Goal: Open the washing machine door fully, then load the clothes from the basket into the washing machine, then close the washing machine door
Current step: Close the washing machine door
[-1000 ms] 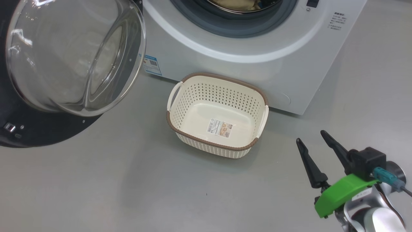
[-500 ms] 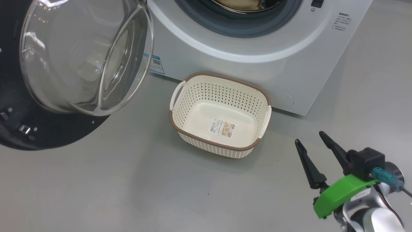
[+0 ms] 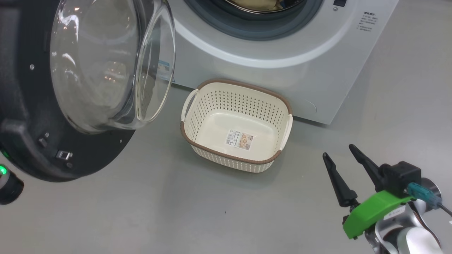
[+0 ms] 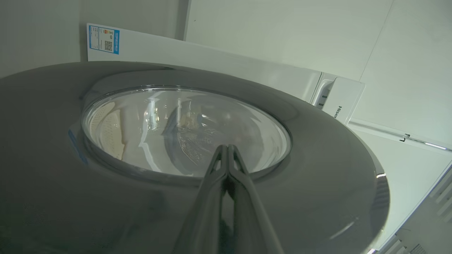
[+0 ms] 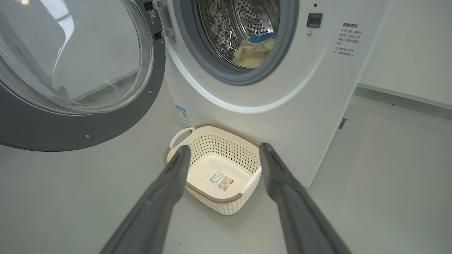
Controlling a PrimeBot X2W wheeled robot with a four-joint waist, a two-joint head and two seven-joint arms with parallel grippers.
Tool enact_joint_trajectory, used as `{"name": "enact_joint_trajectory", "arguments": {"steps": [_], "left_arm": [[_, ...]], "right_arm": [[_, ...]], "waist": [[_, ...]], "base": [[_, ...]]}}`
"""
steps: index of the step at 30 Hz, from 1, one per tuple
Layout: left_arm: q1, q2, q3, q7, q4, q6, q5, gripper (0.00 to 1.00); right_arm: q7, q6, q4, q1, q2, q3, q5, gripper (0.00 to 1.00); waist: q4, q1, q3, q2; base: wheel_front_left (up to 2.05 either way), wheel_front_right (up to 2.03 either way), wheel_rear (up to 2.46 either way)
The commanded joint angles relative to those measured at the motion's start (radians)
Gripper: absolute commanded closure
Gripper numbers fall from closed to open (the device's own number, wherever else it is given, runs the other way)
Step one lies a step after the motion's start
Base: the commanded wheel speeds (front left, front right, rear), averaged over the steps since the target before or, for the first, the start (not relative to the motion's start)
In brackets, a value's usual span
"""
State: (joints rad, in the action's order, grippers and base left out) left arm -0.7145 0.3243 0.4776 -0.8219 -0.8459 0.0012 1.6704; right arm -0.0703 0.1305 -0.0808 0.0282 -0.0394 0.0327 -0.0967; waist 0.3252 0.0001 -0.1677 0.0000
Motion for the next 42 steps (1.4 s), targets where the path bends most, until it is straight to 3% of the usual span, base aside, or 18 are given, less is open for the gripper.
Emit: {"name": "enact_joint_trajectory", "arguments": {"steps": [1, 15, 31, 42], "left_arm": [[0.006, 0.054, 0.017, -0.028, 0.063, 0.005, 0.001, 1.00], [0.148, -0.034, -0.008, -0.180, 0.338, 0.031, 0.048, 1.00], [0.246, -0.122, -0.047, -0.233, 0.585, 0.082, 0.064, 1.00], [0.261, -0.195, -0.088, -0.229, 0.683, 0.072, 0.058, 1.00]], "right_arm": [[0.009, 0.000, -0.029, -0.046, -0.011, 0.021, -0.006, 0.00], [0.024, 0.000, -0.018, -0.052, -0.011, 0.023, -0.018, 0.00], [0.043, 0.000, -0.008, -0.070, -0.011, 0.021, -0.031, 0.00], [0.064, 0.000, 0.007, -0.091, -0.011, 0.017, -0.045, 0.00]], "waist": [[-0.001, -0.0001, 0.000, 0.0000], [-0.026, -0.0001, -0.010, 0.0000], [-0.083, -0.0001, -0.033, 0.0000], [-0.144, -0.0001, -0.055, 0.0000]], "base": [[0.00, 0.00, 0.00], [0.00, 0.00, 0.00], [0.00, 0.00, 0.00], [0.00, 0.00, 0.00]]}}
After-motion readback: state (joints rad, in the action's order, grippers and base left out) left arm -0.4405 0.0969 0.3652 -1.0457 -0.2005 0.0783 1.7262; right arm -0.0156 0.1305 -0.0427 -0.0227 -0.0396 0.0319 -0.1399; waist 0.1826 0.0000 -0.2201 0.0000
